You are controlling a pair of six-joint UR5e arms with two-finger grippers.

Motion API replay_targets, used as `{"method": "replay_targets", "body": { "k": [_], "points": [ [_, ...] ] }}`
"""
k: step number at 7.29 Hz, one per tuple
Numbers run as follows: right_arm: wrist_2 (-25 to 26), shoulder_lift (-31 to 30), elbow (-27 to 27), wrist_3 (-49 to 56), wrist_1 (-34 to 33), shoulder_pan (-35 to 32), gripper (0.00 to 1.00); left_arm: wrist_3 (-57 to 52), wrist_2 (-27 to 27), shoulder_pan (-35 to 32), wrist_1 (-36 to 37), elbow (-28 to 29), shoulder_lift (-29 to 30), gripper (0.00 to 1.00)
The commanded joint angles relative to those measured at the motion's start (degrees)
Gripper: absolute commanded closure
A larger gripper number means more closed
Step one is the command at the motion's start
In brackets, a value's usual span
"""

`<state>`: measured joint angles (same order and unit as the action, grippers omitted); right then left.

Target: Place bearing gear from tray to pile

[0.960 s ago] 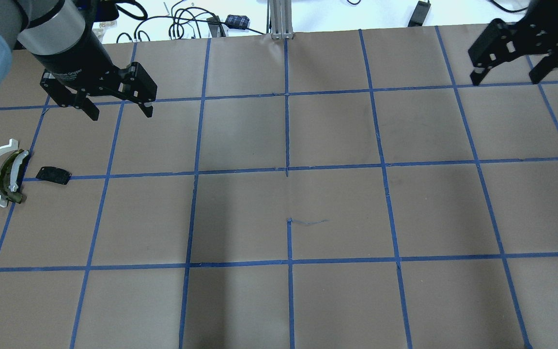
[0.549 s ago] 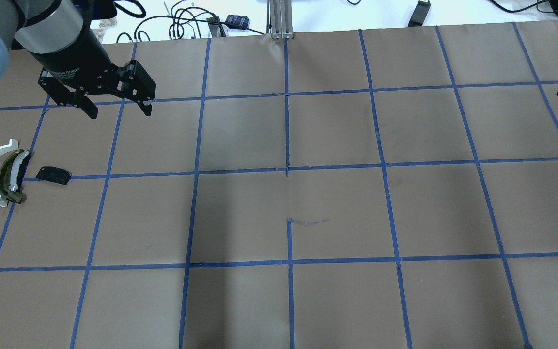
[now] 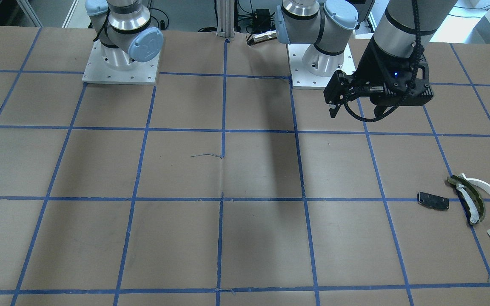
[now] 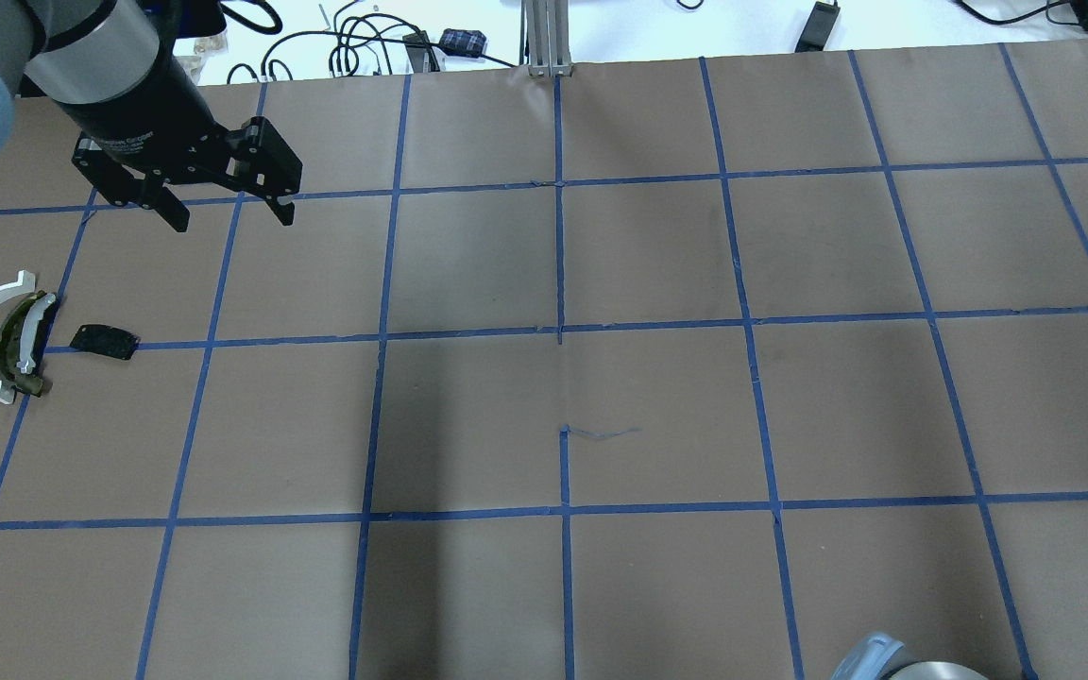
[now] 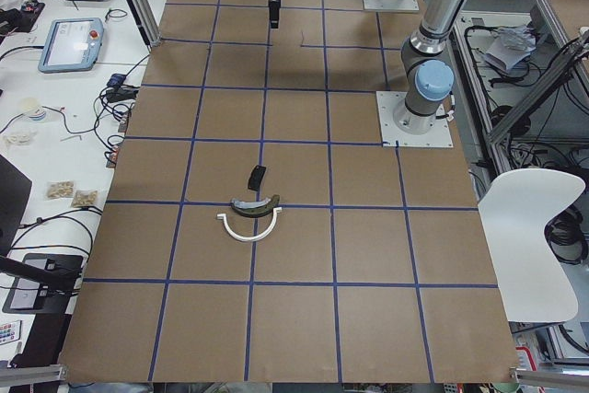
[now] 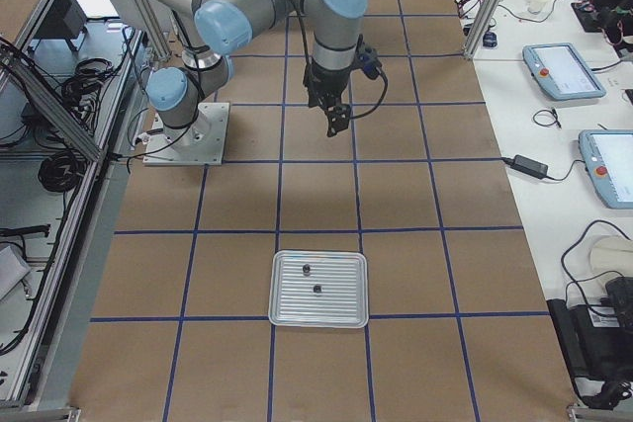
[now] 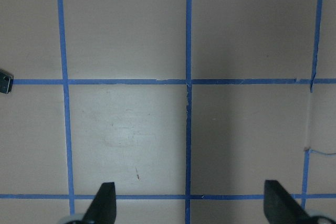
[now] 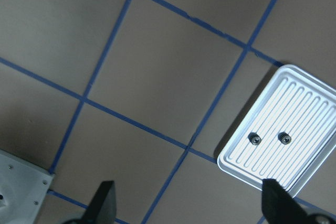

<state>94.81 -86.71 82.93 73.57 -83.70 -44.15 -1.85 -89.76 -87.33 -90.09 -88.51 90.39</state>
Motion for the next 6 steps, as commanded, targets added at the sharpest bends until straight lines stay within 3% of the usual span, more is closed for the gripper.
{"method": "replay_targets", "body": {
  "k": [1,2,4,6],
  "points": [
    [0.5,8.5,0.3,6.9,-8.5,9.7,0.05,0.0,-0.2,-0.1,0.0,-0.5,-0.2,0.0],
    [-0.3,13.2,0.6,7.5,-12.3,14.1,0.05,0.0,0.2,-0.2,0.0,-1.0,-0.2,0.0],
    [-0.6,24.6,0.3,11.1,-26.4,18.4,0.08,0.0,-0.1,-0.3,0.0,-1.0,-0.2,0.0],
    [-5.7,29.7,0.5,10.8,-29.8,18.8,0.08,0.0,-0.2,-0.3,0.0,-1.0,-0.2,0.0]
  ]
}}
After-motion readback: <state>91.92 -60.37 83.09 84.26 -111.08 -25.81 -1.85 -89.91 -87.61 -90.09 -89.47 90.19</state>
